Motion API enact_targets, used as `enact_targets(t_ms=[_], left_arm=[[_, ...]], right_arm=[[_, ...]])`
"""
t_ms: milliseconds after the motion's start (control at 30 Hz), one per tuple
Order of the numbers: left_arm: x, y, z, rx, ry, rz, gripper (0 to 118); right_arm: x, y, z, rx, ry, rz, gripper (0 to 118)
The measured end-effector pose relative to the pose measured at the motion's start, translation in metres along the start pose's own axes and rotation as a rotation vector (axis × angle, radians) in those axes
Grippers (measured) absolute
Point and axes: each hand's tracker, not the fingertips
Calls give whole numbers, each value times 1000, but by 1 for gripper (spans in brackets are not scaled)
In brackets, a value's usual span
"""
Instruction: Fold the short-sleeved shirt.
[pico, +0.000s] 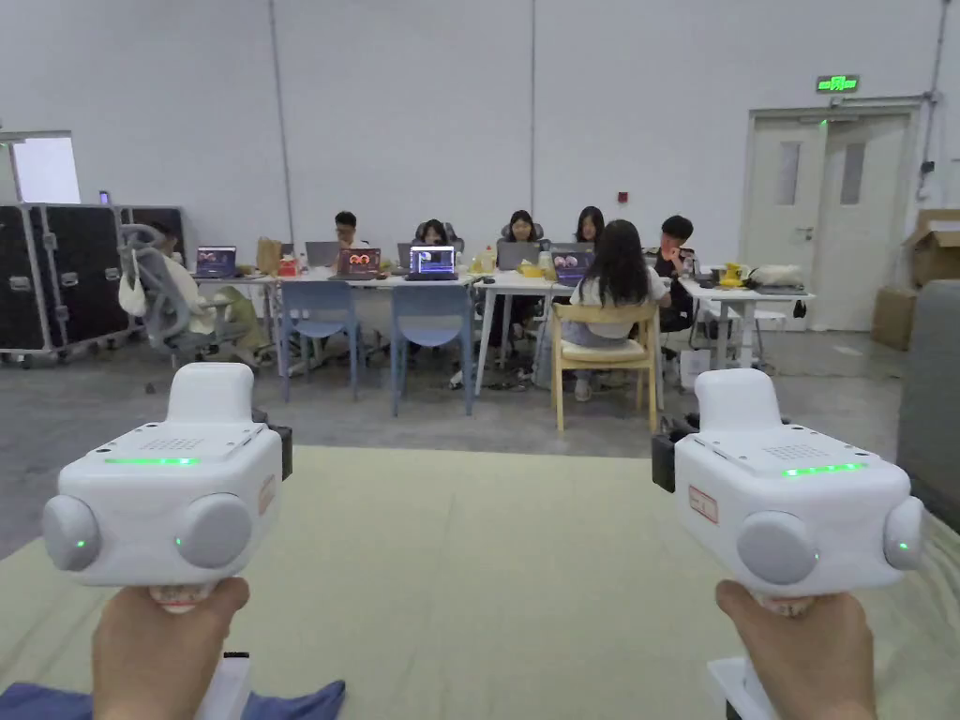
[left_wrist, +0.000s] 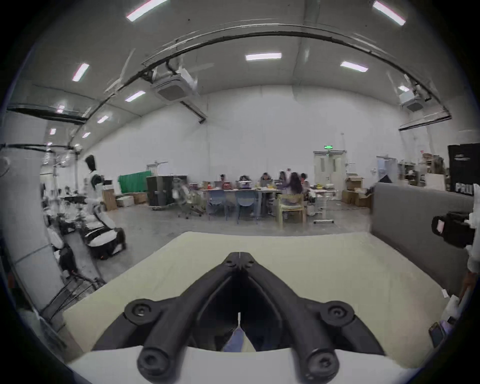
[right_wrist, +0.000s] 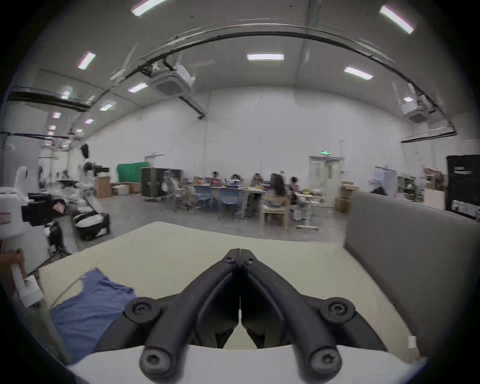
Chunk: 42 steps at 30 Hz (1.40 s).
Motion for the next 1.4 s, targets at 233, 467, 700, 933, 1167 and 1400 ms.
enact_targets(t_ms=[233,467,700,933,1167,1400], left_arm=[[-120,-16,36,-46,247,12,0],[-162,-58,17,-156,253,34,13],[-116,-200,-112,-616,83,119,106],[-54,-356,-209,-967,-70,11,106],[-80,-356,-187,-787,-15,6,1],[-130,-316,-196,-756,-1,224,1]], right_arm=[[-136,-2,-56,-33,266,-74,3],[-164,-18,-85,-93,336,-46,3],[-136,-64,-116,-199,300,78,3],[-99,-134,-165,-382,278,134,3],[-80,-200,-171,-465,344,30,3],[-54,-227,-145,-521,354,-10,3]])
